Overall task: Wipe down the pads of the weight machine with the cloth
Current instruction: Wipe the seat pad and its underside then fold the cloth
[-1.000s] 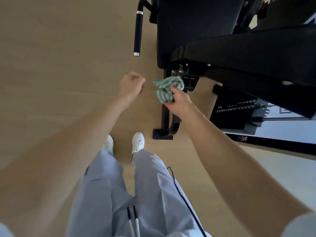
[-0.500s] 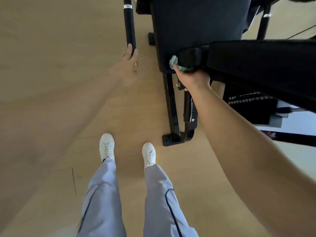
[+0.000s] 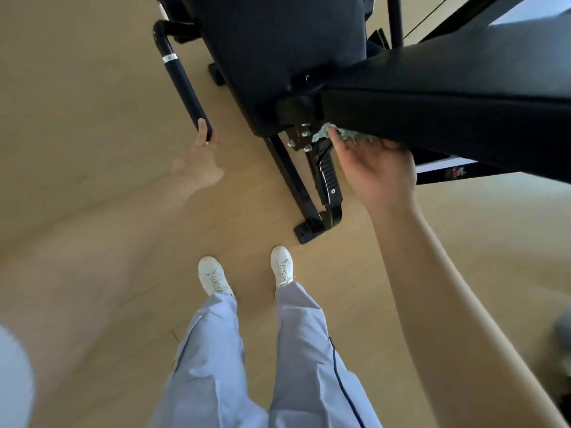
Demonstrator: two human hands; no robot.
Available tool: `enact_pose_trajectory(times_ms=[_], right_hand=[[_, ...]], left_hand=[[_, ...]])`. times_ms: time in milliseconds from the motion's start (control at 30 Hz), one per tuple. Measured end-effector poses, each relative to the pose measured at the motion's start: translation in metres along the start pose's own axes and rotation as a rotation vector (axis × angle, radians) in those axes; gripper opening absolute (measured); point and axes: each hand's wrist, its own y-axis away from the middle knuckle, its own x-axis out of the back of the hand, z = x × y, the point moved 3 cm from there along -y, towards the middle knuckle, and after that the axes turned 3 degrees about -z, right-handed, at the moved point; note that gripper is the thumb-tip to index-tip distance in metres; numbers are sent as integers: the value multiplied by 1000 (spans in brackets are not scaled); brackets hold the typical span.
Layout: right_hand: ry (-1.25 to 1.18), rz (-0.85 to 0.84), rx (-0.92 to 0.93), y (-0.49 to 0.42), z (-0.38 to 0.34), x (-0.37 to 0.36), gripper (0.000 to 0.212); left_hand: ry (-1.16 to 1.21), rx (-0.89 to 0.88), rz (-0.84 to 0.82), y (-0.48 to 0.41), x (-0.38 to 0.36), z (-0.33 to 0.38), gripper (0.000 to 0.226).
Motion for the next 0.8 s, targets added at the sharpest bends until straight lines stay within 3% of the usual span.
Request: enact_pose_trajectory(times_ms=[100, 233, 300, 367, 467, 533, 600, 667, 733, 800], right_hand=[[-481, 72, -96, 28, 1, 7, 37], [-514, 84, -67, 62, 5, 21, 31], [-504, 106, -101, 82, 10, 24, 31], [-313, 94, -160, 92, 21, 19, 28], [155, 51, -201, 88, 32, -1, 29], [463, -36, -121, 79, 29, -22, 27], [740, -103, -15, 68, 24, -37, 14], [835, -82, 46, 57, 21, -41, 12], [778, 17, 44, 50, 21, -38, 13], [609, 175, -37, 46, 21, -31, 29]], left_hand=[[38, -6, -123, 9, 24, 10, 91], [45, 84, -211, 44, 62, 33, 64], [174, 86, -192, 61, 75, 48, 51], [413, 76, -223, 81, 82, 68, 42], [828, -28, -473, 117, 86, 109, 46], [1003, -125, -688, 143, 90, 132, 47], [1071, -185, -792, 162, 95, 147, 46], [1165, -136, -680, 164, 105, 155, 38], [1152, -33, -355, 157, 117, 152, 23], [1090, 54, -43, 148, 135, 151, 8]])
